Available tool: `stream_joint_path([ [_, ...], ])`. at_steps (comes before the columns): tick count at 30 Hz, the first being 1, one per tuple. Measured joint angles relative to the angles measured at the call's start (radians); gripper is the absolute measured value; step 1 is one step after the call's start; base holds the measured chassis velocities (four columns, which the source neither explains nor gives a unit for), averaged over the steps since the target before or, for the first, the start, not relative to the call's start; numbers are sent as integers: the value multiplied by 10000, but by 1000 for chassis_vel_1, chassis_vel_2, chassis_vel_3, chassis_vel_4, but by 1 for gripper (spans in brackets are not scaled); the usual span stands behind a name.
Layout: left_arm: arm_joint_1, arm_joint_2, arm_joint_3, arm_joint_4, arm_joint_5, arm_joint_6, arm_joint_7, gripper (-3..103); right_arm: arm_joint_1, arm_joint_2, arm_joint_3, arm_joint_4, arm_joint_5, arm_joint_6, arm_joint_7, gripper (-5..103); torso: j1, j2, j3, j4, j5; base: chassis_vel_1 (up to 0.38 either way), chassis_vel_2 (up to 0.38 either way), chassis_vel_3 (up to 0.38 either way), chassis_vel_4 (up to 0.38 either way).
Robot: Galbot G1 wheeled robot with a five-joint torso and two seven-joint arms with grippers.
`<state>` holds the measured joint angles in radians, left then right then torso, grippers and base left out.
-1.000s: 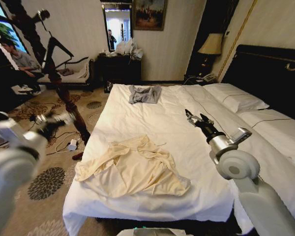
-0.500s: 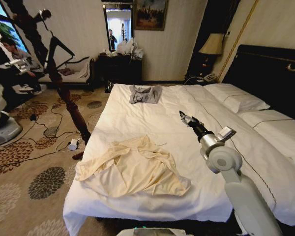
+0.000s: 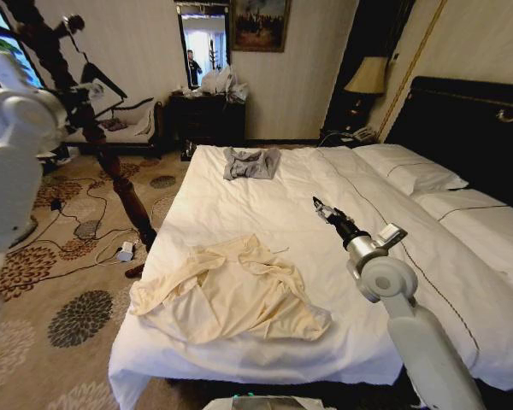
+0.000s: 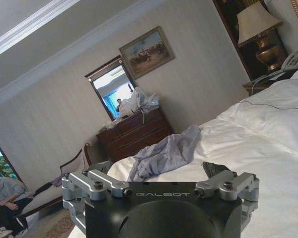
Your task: Pick up the clothes from the bed and hang them on the clothes hanger.
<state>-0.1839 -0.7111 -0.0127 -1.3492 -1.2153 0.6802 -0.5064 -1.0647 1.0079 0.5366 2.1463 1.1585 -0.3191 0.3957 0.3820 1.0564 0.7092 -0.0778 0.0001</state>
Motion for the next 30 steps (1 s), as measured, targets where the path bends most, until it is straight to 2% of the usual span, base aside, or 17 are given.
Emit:
stream_joint_path([
  [1,-43,-6,40,-114,-87,306,-439,100,-60,-42,25,32,2,-3,-3,100,-1,0,-1,0,1,0,0,0,0],
  [4,-204,12,190,-147,-191,604,-1119,100,-127,-111,57,70,16,-6,-6,100,-3,2,-2,3,-2,0,0,0,0],
  [7,-267,35,263,-63,-216,628,-1249,100,-118,-99,43,74,33,-13,0,100,-3,2,-2,4,-1,0,0,0,0],
  [13,-388,12,387,269,-261,630,-1150,100,-47,6,-124,96,43,-86,71,100,-3,2,-1,4,-2,0,0,0,0],
  [22,-868,-388,664,965,-244,600,-920,100,-257,12,-68,264,49,-126,155,100,-2,1,-1,-2,-1,0,0,0,0],
  [24,-964,-480,707,1123,-244,592,-886,97,-351,-16,-9,352,49,-128,156,100,-2,2,-1,0,-1,0,0,0,0],
  [26,-1024,-541,758,1250,-242,582,-792,87,-437,-53,67,414,50,-129,156,100,-3,2,-1,0,-1,0,0,0,0],
  [27,-1024,-541,758,1250,-242,582,-792,87,-437,-53,67,414,50,-129,156,100,-3,2,-1,0,-1,0,0,0,0],
  [29,-1042,-575,769,1308,-232,577,-724,76,-519,-71,134,459,50,-129,170,100,-2,2,-1,-1,-1,0,0,0,0],
  [30,-1042,-575,769,1308,-232,577,-724,76,-519,-71,134,459,50,-129,170,100,-2,2,-1,-1,-1,0,0,0,0],
])
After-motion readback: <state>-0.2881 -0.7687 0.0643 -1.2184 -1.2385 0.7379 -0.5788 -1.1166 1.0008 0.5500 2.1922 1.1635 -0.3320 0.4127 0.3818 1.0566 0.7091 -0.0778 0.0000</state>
